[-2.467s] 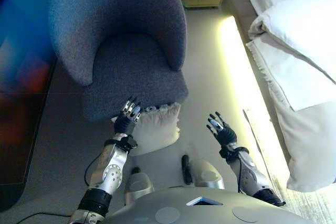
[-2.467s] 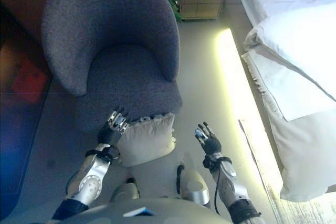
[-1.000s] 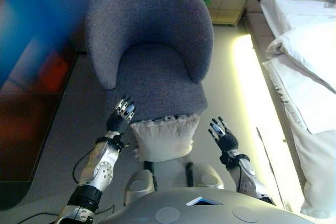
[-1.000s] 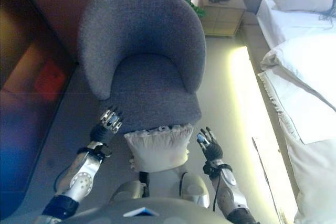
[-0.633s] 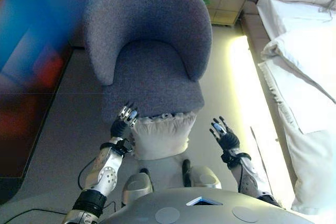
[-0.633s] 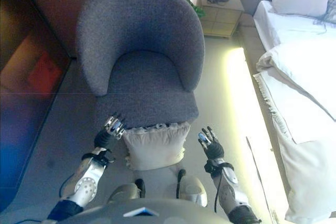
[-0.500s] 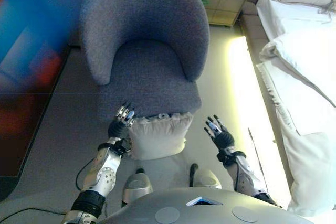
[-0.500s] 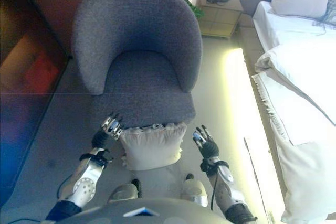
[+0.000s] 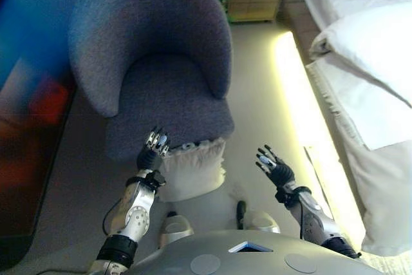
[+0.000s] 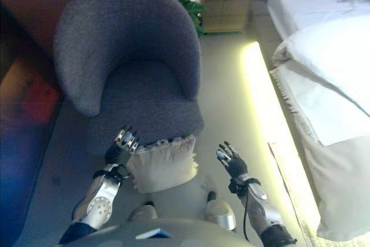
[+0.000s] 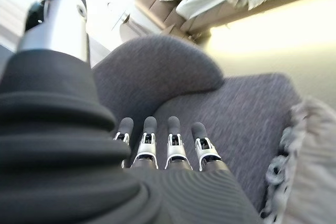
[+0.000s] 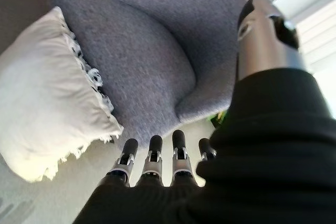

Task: Pick up the cushion and take it to the sofa

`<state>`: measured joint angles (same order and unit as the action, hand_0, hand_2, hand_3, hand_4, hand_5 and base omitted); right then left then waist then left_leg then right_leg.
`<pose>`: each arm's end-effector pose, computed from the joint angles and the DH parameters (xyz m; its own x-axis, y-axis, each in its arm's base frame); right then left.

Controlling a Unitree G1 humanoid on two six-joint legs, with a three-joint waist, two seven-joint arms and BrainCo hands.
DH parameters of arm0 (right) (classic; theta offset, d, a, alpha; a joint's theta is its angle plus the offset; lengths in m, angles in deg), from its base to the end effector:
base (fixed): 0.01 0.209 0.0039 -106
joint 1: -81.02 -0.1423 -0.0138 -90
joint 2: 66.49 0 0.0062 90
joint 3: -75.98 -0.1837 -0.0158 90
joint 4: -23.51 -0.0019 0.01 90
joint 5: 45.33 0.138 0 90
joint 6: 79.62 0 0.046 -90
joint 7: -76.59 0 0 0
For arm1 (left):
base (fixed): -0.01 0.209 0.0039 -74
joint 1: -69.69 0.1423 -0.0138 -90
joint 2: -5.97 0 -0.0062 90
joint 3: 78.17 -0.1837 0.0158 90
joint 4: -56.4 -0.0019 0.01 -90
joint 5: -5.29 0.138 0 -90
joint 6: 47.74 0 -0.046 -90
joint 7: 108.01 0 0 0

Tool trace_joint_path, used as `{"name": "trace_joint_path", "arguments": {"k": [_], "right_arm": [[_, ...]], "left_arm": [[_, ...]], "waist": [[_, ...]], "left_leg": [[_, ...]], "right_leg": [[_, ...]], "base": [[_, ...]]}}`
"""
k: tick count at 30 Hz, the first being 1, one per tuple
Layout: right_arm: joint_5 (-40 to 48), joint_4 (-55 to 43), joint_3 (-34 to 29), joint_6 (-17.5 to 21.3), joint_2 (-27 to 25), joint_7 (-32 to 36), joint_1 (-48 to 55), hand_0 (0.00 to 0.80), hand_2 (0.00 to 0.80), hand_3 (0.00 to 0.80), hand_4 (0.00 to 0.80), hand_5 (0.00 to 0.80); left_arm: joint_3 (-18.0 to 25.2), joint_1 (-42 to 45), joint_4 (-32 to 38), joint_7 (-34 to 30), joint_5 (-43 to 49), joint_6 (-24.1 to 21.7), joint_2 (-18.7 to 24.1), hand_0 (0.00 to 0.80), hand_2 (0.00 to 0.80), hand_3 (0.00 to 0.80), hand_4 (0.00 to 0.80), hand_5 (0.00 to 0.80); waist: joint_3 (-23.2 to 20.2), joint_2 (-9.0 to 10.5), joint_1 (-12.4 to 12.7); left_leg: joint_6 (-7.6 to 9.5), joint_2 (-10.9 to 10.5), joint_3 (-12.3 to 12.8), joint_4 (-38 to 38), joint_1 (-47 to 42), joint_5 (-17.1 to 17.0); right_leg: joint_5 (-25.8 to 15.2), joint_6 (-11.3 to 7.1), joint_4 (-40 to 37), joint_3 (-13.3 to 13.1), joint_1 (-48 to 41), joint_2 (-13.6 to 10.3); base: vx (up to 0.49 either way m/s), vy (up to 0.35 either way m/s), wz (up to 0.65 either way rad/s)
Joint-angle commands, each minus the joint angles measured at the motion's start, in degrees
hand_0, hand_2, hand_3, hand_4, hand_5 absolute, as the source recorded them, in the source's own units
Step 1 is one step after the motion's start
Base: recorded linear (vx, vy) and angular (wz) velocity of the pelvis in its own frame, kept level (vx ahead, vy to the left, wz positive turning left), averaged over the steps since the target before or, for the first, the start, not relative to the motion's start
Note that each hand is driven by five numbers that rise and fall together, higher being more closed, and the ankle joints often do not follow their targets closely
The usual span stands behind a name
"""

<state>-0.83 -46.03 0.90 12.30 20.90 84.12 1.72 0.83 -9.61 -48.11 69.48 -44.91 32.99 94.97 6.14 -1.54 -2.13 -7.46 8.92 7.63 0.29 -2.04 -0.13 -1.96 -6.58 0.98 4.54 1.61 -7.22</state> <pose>0.1300 -0.1937 -0.0478 0.8551 0.1790 -0.4865 0.0559 0.9012 0.4299 0.1445 0.1876 -0.0275 0.9507 -0.0120 -0.3100 -0.1643 0.8282 -0.5358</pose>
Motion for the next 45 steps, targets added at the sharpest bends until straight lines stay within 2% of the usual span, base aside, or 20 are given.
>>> {"name": "trace_joint_path", "arguments": {"k": [1, 5, 8, 11, 15, 21, 29, 39, 45], "right_arm": [[-0.5, -2.7, -0.7, 3.8, 3.3, 0.2, -1.4, 0.0, 0.0, 0.0, 0.0, 0.0], [-2.4, -1.7, -0.5, 4.2, 4.5, -0.3, -2.2, 0.0, 0.0, 0.0, 0.0, 0.0], [-2.5, -1.1, -0.9, 4.5, 5.1, -1.2, -3.2, 0.0, 0.0, 0.0, 0.0, 0.0], [-1.9, -0.8, -1.0, 4.8, 5.4, -1.3, -3.3, 0.0, 0.0, 0.0, 0.0, 0.0], [-1.4, -0.4, -0.9, 4.9, 5.3, -0.7, -3.2, 0.0, 0.0, 0.0, 0.0, 0.0], [-2.0, -0.2, -1.0, 4.4, 4.8, -0.8, -4.4, 0.0, 0.0, 0.0, 0.0, 0.0], [-2.2, -0.8, -0.7, 4.8, 4.6, -1.6, -3.7, 0.0, 0.0, 0.0, 0.0, 0.0], [-1.9, -1.7, -0.4, 3.8, 3.6, -2.0, -3.2, 0.0, 0.0, 0.0, 0.0, 0.0], [1.0, -2.8, -0.4, 3.3, 3.6, 1.5, -3.0, 0.0, 0.0, 0.0, 0.0, 0.0]], "left_arm": [[0.7, 0.6, 3.2, 0.0, 3.6, -3.0, 3.2, 0.0, 0.0, 0.0, 0.0, 0.0], [0.6, 0.7, 1.7, -0.2, 5.1, -3.2, 3.6, 0.0, 0.0, 0.0, 0.0, 0.0], [0.5, -0.1, 0.9, -0.3, 6.5, -2.6, 4.3, 0.0, 0.0, 0.0, 0.0, 0.0], [0.8, -0.5, 0.0, -1.0, 7.5, -2.6, 5.1, 0.0, 0.0, 0.0, 0.0, 0.0], [1.2, -1.8, -1.2, -1.4, 7.4, -2.8, 5.8, 0.0, 0.0, 0.0, 0.0, 0.0], [1.4, -1.6, -1.8, -0.8, 6.4, -3.0, 4.7, 0.0, 0.0, 0.0, 0.0, 0.0], [0.5, 0.2, -0.5, -0.2, 7.3, -2.9, 3.8, 0.0, 0.0, 0.0, 0.0, 0.0], [0.7, 1.6, 0.0, -0.3, 6.6, -2.7, 4.4, 0.0, 0.0, 0.0, 0.0, 0.0], [0.5, 1.6, 1.0, -3.9, 2.4, -1.9, 3.9, 0.0, 0.0, 0.0, 0.0, 0.0]], "waist": [[-0.6, 2.61, 0.4], [-0.6, 2.22, 0.9], [0.1, 2.2, 1.5], [0.8, 2.26, 1.1], [0.6, 2.93, 0.7], [-0.5, 3.62, 1.9], [-1.3, 3.62, 2.5], [-0.6, 3.28, 2.5], [-0.8, 2.82, 2.3]], "left_leg": [[3.85, -3.1, -1.5, -2.4, 3.0, -2.4], [5.3, -5.0, -1.6, -2.1, 2.9, -1.4], [6.67, -6.3, -1.9, -2.6, 3.4, -0.7], [7.25, -6.7, -2.3, -2.6, 2.7, -0.3], [6.28, -6.3, -2.7, -2.5, 3.0, -0.3], [5.0, -3.8, -1.5, 0.1, 2.6, -2.4], [3.78, -1.6, -1.3, 1.6, 2.1, -3.8], [3.1, -1.3, -1.5, -2.3, 3.1, -2.6], [2.81, -1.3, -1.3, 2.1, 1.8, -4.3]], "right_leg": [[-0.8, -0.79, 2.6, 3.5, -1.8, -4.3], [-0.9, -1.74, 4.0, 3.8, -1.8, -6.4], [-1.8, -1.64, 9.2, 3.9, -0.3, -7.7], [-3.2, -1.45, 11.7, 1.6, 2.1, -7.6], [-4.3, -2.26, 4.1, -0.5, 1.4, -7.1], [-3.8, -2.77, -0.2, 1.8, -1.4, -5.5], [-2.3, -1.86, -1.6, 3.8, -3.8, -4.2], [-1.9, -1.88, -1.3, 3.0, -4.4, -4.8], [-3.6, -2.54, -4.1, 4.0, -4.7, -4.9]], "base": [[0.038, 0.131, 0.07], [0.001, 0.162, 0.04], [-0.038, 0.115, 0.01], [0.01, 0.015, -0.04], [0.028, -0.101, 0.0], [0.039, -0.127, -0.02], [0.039, -0.044, 0.01], [0.022, 0.001, 0.02], [0.0, 0.0, 0.0]]}}
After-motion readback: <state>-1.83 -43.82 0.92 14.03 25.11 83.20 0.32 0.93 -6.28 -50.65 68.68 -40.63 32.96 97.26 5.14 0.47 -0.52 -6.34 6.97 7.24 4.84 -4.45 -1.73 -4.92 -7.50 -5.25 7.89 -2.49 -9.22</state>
